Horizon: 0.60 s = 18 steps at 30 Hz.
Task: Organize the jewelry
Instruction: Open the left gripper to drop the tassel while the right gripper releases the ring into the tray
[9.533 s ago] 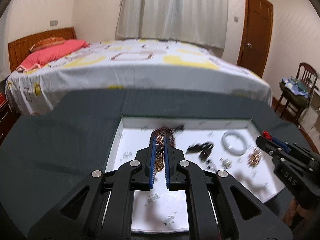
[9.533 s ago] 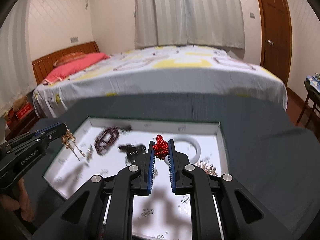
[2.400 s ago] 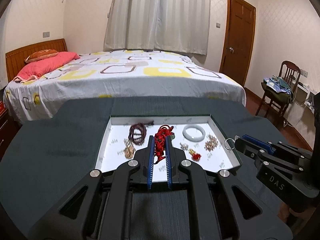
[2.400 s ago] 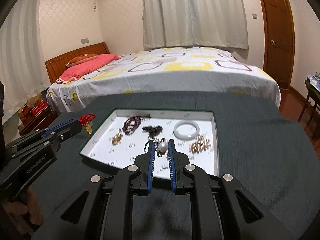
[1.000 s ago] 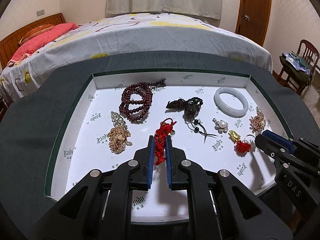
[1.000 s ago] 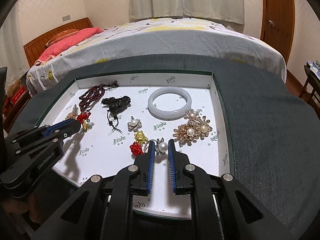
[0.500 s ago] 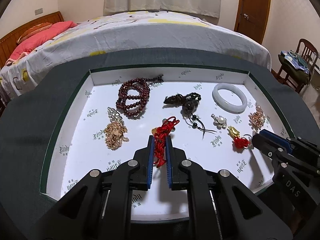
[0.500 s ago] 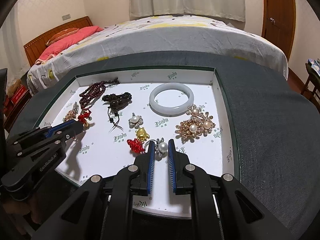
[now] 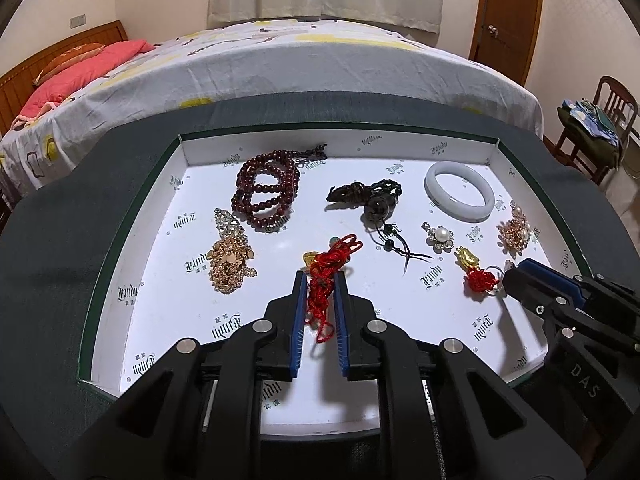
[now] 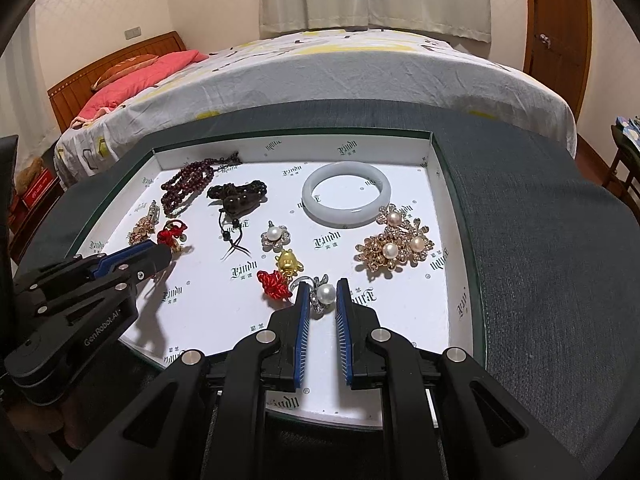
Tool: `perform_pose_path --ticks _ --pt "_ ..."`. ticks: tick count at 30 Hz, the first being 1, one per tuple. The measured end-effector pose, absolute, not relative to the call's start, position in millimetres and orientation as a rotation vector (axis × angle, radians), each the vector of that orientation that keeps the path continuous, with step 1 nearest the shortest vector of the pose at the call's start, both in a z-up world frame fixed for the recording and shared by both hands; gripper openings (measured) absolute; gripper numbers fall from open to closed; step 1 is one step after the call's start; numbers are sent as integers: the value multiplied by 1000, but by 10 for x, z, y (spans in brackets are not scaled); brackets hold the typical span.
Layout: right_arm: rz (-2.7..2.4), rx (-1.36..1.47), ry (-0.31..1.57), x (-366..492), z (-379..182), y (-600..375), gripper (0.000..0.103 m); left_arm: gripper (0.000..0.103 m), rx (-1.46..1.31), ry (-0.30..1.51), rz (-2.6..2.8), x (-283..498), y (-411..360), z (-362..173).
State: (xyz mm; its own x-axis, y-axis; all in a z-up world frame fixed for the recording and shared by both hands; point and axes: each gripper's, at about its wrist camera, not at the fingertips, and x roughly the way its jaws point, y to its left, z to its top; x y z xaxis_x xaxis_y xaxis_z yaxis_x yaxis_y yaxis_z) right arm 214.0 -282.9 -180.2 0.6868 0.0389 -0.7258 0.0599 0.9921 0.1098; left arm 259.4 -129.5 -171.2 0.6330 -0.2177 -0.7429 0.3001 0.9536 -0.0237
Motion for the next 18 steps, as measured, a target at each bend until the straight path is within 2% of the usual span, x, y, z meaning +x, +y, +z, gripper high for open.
perform_pose_path --ticks 2,7,9,18 --pt "-12 130 816 2139 -1807 -2828 16 29 103 832 -292 2584 -1287 -1709" --pt "-10 132 817 2136 -1815 -2829 16 32 104 830 -294 2564 -1289 -1710" --pt "-8 135 818 2134 -1817 -2832 16 47 101 826 -290 2552 -1279 -1703" --pt "-7 138 820 2123 -1829 -2834 17 56 82 820 -284 2516 -1227 -1685"
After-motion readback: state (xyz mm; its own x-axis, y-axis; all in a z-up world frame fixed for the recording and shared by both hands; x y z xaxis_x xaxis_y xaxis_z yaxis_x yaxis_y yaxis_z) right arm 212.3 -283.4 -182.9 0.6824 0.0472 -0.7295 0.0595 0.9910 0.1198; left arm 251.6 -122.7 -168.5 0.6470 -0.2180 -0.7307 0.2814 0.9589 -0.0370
